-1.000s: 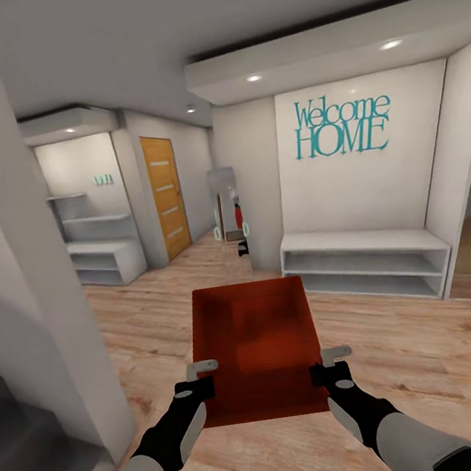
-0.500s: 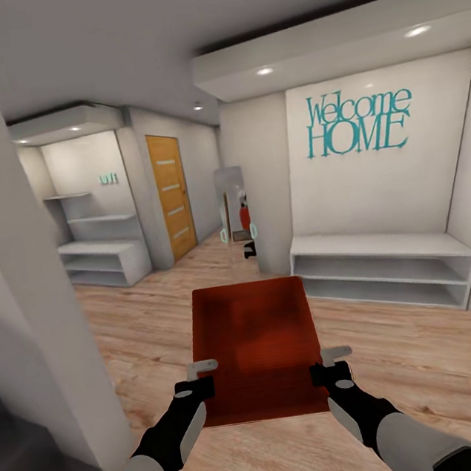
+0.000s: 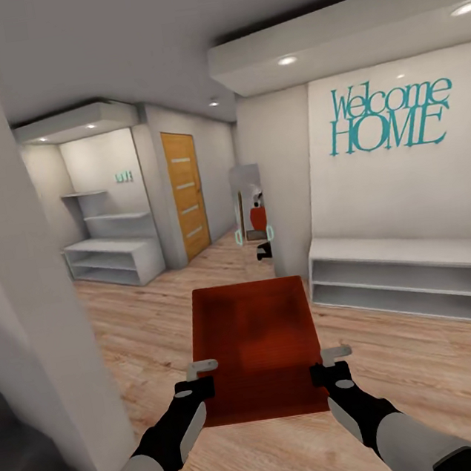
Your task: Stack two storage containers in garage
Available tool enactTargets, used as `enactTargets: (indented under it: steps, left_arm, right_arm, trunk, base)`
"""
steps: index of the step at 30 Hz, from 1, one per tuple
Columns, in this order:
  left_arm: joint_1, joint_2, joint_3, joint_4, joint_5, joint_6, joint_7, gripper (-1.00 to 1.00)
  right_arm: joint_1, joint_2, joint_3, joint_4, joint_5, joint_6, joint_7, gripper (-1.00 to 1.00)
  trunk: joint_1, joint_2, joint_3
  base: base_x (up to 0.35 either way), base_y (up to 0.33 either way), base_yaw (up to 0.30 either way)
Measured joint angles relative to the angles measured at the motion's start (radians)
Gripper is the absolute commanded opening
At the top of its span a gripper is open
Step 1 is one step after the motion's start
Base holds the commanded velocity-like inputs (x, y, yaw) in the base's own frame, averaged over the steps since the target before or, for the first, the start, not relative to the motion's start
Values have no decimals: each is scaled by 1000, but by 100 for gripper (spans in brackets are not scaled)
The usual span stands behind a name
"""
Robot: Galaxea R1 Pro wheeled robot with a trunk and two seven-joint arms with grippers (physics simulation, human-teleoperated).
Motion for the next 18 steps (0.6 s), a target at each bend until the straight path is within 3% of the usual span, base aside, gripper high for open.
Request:
enactTargets:
  steps: [18]
  left_arm:
    - [0,0,0,0,-1,0,0,-100]
  right_arm:
    - [0,0,0,0,0,-1,0,-100]
  trunk:
    - [0,0,0]
  base:
    - [326,0,0]
